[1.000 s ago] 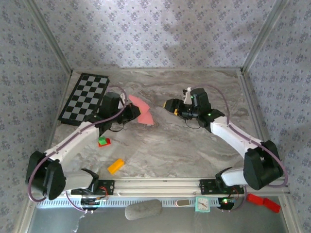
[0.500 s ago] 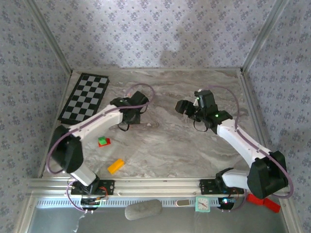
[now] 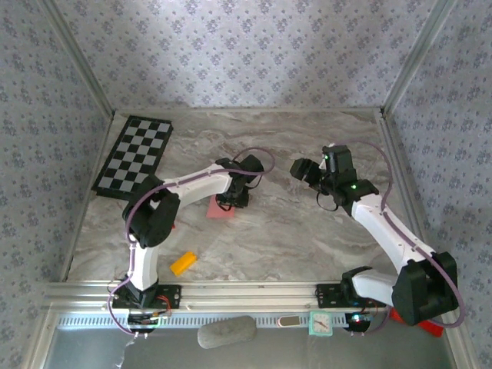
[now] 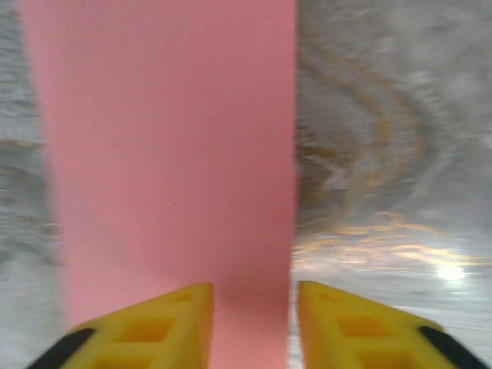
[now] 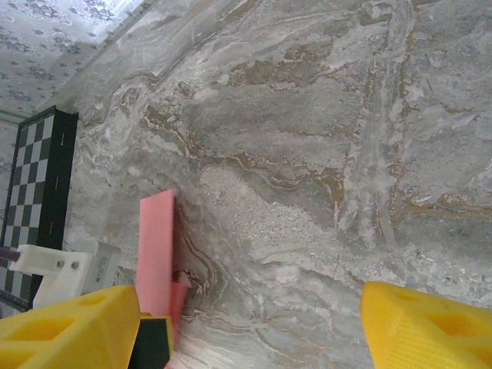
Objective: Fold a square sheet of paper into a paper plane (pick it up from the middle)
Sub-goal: Turn over the paper at the center of the table, then move the paper to the center of the table.
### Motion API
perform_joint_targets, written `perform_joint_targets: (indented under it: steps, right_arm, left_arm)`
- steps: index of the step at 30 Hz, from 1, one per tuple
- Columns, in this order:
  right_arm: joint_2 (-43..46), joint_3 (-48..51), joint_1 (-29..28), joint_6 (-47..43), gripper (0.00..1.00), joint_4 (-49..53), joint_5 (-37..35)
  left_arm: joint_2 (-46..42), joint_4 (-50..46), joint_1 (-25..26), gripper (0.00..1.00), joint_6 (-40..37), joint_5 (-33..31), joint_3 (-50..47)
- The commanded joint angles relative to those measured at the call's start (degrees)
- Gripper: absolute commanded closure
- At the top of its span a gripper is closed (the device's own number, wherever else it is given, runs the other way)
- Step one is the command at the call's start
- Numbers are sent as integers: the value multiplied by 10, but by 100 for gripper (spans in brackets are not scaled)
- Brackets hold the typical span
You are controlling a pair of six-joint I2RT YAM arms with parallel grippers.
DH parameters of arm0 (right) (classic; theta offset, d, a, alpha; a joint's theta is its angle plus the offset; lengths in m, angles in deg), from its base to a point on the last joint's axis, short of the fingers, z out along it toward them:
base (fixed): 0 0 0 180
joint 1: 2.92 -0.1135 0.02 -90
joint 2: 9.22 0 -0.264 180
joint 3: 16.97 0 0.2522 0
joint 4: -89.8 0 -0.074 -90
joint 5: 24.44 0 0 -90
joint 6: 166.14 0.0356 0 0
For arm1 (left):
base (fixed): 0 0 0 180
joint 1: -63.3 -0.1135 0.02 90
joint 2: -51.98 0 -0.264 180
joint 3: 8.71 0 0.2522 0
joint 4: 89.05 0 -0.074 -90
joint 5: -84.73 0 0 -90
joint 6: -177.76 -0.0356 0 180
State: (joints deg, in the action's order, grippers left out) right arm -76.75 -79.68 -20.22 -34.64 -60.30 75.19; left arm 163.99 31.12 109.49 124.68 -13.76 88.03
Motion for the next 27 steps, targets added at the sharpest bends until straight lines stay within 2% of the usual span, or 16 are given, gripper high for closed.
perform_joint_targets:
  steps: [1,4,8,13,18,21,27]
  right_arm:
    - [3,13,5,4,23,6,0]
    - [-10,16,3,11,23,-6,12]
    - [-50,10,-21,20,24,-28,33]
    - [-140,-38,-103,20,28,-36,40]
    - [-262,-114,-186,31,33,-52,69]
    - [-329,-166,-220,37,36,-55,86]
    - [-438,-266,-252,40,38,-47,105]
  left_arm:
    - [-33,67,-17,57,18,124,-14]
    - [-72,122,-42,49,34,178,-48]
    - [-133,158,-81,45,50,221,-95]
    - [-209,162,-138,37,59,209,-157]
    - [-284,168,-208,25,70,194,-236]
    - [-322,181,-244,15,79,199,-277]
    - [-353,179,-284,11,77,214,-315]
